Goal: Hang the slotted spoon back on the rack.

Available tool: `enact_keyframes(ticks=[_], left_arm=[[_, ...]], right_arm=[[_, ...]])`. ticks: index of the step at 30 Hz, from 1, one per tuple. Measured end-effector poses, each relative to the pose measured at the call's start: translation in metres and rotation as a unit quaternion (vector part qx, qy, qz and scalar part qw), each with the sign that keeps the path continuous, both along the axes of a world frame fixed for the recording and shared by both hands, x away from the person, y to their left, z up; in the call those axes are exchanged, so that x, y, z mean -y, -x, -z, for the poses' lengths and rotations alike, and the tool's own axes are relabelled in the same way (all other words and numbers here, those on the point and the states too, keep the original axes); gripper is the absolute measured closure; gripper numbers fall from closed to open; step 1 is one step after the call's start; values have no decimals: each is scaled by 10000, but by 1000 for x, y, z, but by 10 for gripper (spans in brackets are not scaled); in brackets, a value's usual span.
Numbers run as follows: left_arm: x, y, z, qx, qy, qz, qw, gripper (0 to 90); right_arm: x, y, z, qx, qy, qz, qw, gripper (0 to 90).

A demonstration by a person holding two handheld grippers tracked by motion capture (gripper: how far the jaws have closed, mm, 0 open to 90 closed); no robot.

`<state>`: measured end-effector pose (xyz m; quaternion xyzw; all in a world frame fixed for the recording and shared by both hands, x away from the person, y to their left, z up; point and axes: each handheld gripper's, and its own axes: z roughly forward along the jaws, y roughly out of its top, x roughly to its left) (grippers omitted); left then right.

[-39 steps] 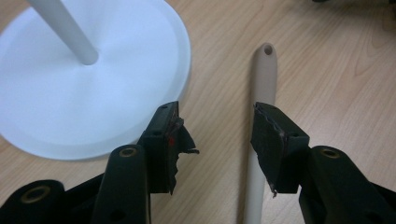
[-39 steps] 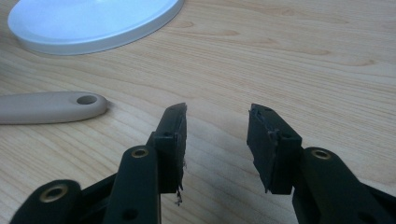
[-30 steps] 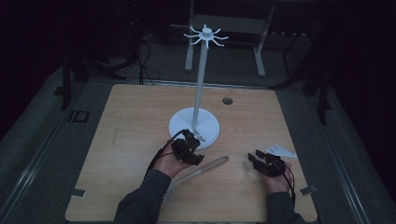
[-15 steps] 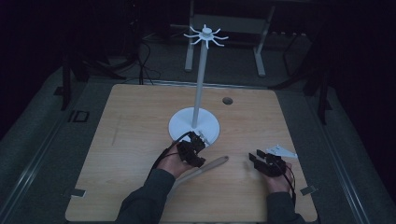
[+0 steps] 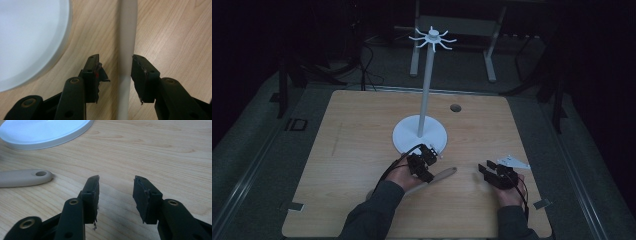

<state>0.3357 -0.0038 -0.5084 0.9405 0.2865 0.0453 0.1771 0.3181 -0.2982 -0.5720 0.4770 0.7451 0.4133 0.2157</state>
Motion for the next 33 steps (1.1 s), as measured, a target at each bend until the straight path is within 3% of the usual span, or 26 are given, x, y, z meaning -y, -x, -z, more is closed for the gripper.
enact_keyframes(ticks=[16,33], left_arm=[[7,-2,14,-341,-303,83,9989,576],[15,-1,22,-451,-482,240,9975,709]], right_arm=[[-1,0,1,-26,-8,-26,10000,553],[-1,-1,1,-28,12,-30,10000,553]])
